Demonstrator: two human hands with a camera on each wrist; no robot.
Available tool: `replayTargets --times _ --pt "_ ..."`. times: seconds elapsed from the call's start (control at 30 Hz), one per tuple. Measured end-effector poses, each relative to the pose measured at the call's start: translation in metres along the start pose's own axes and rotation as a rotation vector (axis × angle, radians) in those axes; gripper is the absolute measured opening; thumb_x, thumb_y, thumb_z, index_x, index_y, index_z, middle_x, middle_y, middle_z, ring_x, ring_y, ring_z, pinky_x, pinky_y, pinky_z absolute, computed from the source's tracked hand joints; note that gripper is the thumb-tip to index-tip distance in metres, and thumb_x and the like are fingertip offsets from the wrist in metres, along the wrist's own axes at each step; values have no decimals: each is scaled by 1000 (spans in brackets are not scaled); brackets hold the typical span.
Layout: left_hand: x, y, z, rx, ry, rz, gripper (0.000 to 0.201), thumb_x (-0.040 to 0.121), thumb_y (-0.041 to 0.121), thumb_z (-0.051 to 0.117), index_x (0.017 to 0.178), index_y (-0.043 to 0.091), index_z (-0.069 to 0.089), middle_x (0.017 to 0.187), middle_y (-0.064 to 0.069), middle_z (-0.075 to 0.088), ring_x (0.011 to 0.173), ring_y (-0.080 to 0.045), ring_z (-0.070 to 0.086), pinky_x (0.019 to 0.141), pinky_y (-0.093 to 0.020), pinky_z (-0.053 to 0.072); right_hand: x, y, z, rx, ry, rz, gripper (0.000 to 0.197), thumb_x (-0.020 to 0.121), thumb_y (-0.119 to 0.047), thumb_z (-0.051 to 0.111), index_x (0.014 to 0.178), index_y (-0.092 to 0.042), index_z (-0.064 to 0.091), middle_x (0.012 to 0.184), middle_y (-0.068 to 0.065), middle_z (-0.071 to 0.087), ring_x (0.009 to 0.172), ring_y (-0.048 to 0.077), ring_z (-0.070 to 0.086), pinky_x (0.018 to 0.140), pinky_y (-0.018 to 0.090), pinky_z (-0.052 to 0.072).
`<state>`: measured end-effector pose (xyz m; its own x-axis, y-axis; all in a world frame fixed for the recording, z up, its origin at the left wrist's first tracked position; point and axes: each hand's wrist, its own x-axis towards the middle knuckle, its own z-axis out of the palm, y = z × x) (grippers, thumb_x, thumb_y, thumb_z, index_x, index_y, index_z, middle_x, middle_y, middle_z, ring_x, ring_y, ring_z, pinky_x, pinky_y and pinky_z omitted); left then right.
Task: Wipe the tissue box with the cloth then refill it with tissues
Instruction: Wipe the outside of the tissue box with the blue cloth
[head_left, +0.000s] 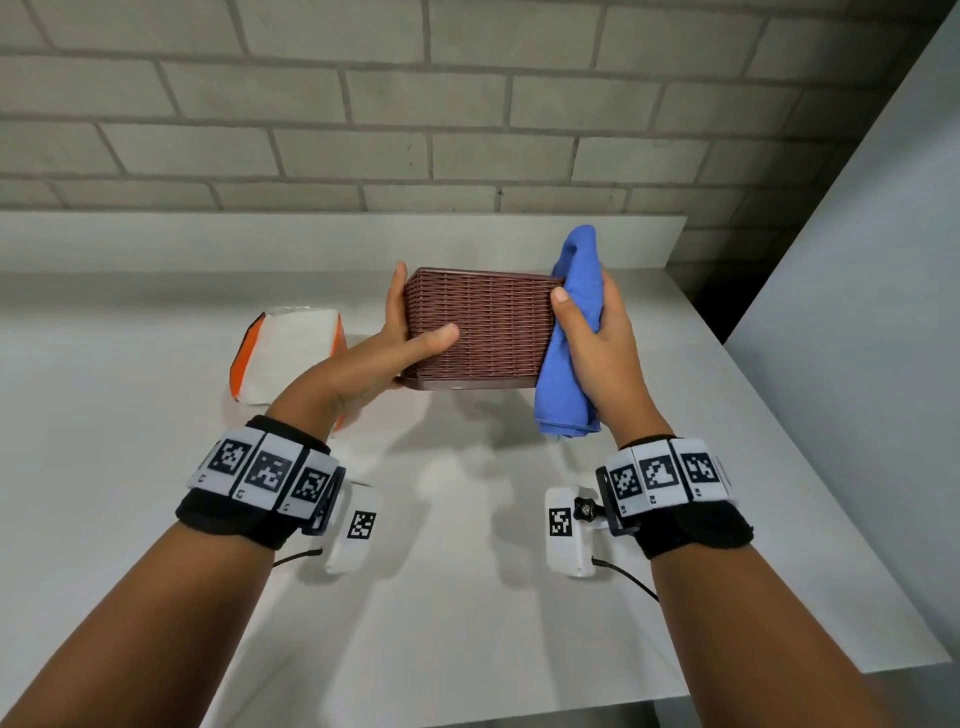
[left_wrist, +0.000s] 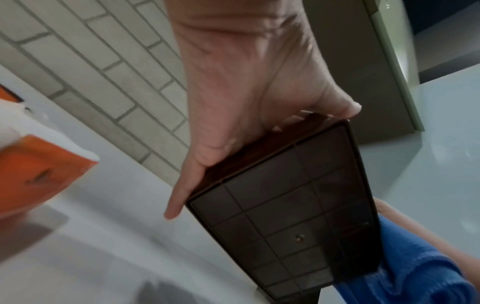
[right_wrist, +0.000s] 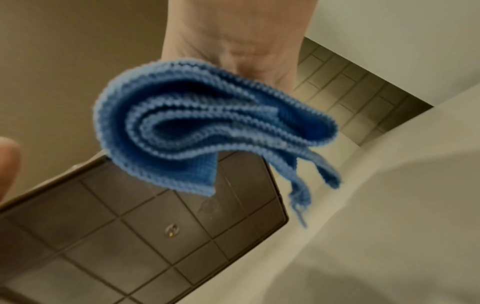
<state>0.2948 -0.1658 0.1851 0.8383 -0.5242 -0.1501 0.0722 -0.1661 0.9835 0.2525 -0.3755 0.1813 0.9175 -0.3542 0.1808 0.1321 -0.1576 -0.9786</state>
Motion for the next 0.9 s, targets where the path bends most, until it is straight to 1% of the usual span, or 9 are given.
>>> replayTargets --times 0.07,0.2,0.27,0.4,0.53,0.7,0.77,0.83,0.9 --pt "3 -1 4 -26 49 10 120 53 61 72 143 53 -7 145 20 39 124 -8 50 99 -40 43 -2 -1 0 -51 13 -47 53 95 -35 51 145 -27 34 142 -5 50 128 12 51 109 34 42" --pt "6 -3 14 -155 173 78 103 48 40 74 138 37 24 116 17 59 104 -7 61 83 -31 50 -5 1 10 -396 54 -163 55 100 -34 37 151 -27 19 160 -2 19 144 17 27 115 26 26" --pt "7 -5 17 -210 201 113 97 47 33 75 132 32 28 108 14 61 97 -5 62 81 -30 52 -9 0 19 -609 90 -192 55 100 -40 29 151 -27 16 162 4 6 149 29 11 119 37 19" --pt "9 -9 25 -212 182 136 89 51 24 73 126 32 27 109 5 57 96 -12 61 79 -39 54 -29 -11 47 -892 14 -429 63 93 -45 18 152 -22 17 162 7 6 148 37 -4 119 41 -4" --pt "9 -12 26 -233 196 177 88 47 27 70 124 28 28 101 6 59 86 -9 63 69 -30 55 -29 -14 54 -903 -55 -582 58 95 -42 28 150 -24 25 160 7 15 149 32 2 118 38 -5" --pt "5 -18 17 -236 220 228 88 45 26 74 120 31 28 104 5 55 94 -10 59 74 -28 56 -8 -8 30 -808 117 -495 55 94 -42 31 146 -24 35 158 8 23 148 30 13 119 41 12" --pt "3 -21 13 -220 201 242 82 45 25 74 114 35 31 104 4 55 96 -11 58 73 -24 55 -3 -8 20 -616 90 -394 49 98 -38 34 145 -26 36 156 3 27 144 20 26 114 31 27" --pt "1 -24 9 -215 175 259 79 45 23 74 112 36 33 106 3 54 98 -12 57 74 -22 55 2 -8 10 -286 29 -172 41 99 -38 38 137 -24 47 138 1 51 126 14 48 102 25 37" --pt "-2 -29 7 -235 149 269 77 46 20 73 111 35 34 106 3 54 98 -11 57 74 -21 55 7 -11 3 11 -69 125 48 95 -51 39 121 -16 59 113 7 65 108 25 62 96 37 47"
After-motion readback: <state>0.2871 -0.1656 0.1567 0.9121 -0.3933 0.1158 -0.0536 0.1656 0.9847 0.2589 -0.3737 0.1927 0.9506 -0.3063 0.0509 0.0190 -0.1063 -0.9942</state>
